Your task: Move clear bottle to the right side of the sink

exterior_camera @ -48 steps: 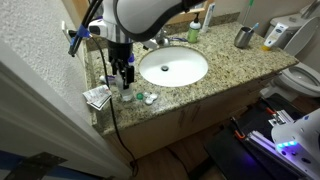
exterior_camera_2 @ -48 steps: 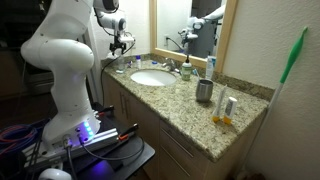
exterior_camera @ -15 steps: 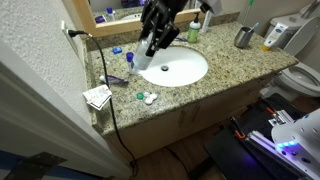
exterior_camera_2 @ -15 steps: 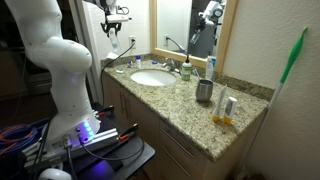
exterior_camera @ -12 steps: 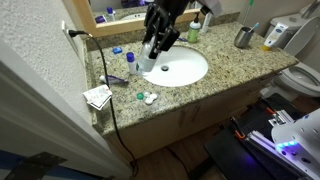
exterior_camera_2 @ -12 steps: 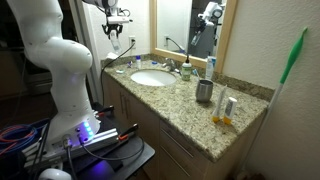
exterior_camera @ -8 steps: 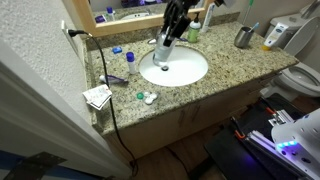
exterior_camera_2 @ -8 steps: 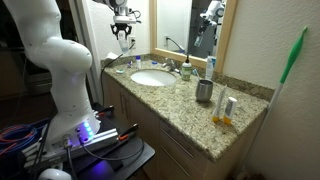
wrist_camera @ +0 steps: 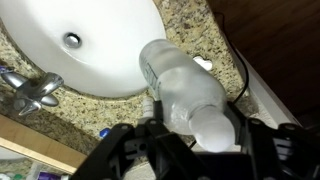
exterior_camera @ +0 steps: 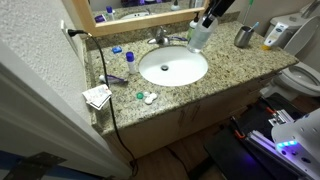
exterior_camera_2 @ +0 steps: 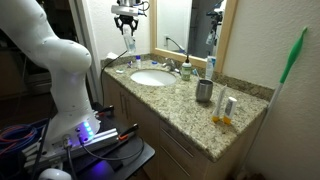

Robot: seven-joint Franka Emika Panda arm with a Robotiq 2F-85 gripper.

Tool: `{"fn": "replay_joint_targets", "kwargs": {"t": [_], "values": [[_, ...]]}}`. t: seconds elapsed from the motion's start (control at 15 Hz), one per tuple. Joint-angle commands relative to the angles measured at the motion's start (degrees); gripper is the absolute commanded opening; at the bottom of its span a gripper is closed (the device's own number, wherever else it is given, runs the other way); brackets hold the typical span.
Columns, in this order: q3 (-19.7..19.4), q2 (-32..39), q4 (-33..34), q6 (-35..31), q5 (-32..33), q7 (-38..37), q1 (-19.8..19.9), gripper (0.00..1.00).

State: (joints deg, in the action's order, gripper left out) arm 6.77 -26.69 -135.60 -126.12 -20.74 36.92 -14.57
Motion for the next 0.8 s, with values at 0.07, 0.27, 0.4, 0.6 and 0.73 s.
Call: {"fn": "replay_joint_targets", "kwargs": {"t": [0.07,0.27,0.4,0.6,0.73], "values": [[-2.7,3.0,-0.1,-1.1,1.2,-3.3,0.2,0.35],[-6.9,1.1,-4.1,-1.7,1.5,-7.0,3.3,0.35],[-10.2,-0.6,-7.0,-1.9,1.8,-8.2,5.8,0.35],[-11.9,-1.8,-8.9,-7.6,-0.4,-10.7,7.1,0.35],[-13.2,0.3,-6.9,-4.9,1.1,-9.1,6.6,0.6]]}}
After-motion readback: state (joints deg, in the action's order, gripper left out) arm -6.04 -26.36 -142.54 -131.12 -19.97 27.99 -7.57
